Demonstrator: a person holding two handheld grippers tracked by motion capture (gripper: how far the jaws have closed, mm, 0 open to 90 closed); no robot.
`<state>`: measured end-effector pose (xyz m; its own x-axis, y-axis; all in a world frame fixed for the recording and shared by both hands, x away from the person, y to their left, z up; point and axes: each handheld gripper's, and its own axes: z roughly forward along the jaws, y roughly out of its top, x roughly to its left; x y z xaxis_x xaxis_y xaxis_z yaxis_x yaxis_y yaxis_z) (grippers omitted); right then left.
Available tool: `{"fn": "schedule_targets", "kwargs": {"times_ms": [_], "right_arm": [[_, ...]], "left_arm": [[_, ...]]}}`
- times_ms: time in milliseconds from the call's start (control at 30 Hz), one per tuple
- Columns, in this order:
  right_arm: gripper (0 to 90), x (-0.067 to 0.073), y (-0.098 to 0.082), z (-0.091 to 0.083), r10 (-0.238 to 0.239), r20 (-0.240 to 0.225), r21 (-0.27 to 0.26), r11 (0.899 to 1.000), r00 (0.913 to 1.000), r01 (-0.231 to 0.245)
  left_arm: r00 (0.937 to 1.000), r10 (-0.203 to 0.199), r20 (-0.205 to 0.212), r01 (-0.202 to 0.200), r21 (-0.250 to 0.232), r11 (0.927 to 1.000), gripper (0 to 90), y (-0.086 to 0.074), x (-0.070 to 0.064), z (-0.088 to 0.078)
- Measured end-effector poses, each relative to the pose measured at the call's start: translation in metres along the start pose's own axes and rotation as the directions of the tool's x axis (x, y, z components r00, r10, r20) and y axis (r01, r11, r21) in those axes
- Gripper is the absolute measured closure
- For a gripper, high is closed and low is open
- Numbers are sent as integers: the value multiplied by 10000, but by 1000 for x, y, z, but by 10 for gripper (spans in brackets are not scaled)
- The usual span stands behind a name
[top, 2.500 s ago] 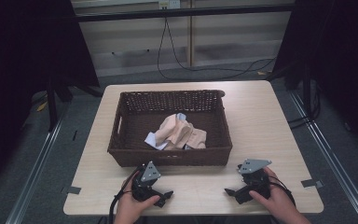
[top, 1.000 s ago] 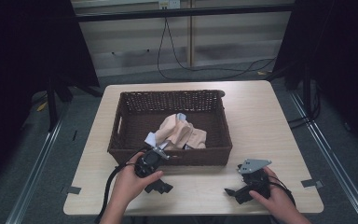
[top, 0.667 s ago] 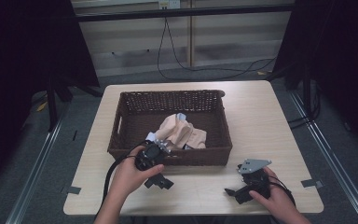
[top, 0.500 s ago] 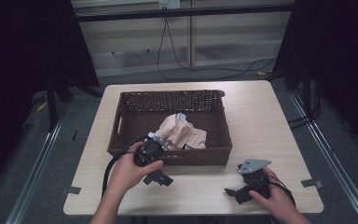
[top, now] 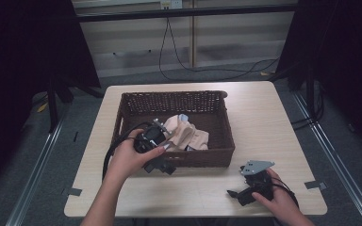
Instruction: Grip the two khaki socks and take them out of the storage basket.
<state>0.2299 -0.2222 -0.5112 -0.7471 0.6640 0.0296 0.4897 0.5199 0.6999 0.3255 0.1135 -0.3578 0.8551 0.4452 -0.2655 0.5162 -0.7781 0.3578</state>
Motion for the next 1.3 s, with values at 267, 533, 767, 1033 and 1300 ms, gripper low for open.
{"fn": "schedule_targets", "kwargs": {"times_ms": [267,533,767,1033,1300], "right_arm": [[0,0,0,0,29,5,-10,10000,10000,-29],[0,0,0,0,5,9,-29,10000,10000,-5],[0,0,0,0,2,8,-31,10000,10000,-2],[0,0,0,0,-4,9,-32,10000,10000,4],[0,0,0,0,-14,6,-36,10000,10000,14]], "left_arm": [[9997,-247,-20,247,-15,9997,50,11,12,-5],[9976,-590,-365,591,40,9982,50,21,28,-2],[9939,-961,-533,956,-126,9953,48,27,41,2],[9880,-1333,-779,1293,-549,9901,35,33,58,11],[9713,-1987,-1311,1927,-572,9796,38,41,70,28]]}}
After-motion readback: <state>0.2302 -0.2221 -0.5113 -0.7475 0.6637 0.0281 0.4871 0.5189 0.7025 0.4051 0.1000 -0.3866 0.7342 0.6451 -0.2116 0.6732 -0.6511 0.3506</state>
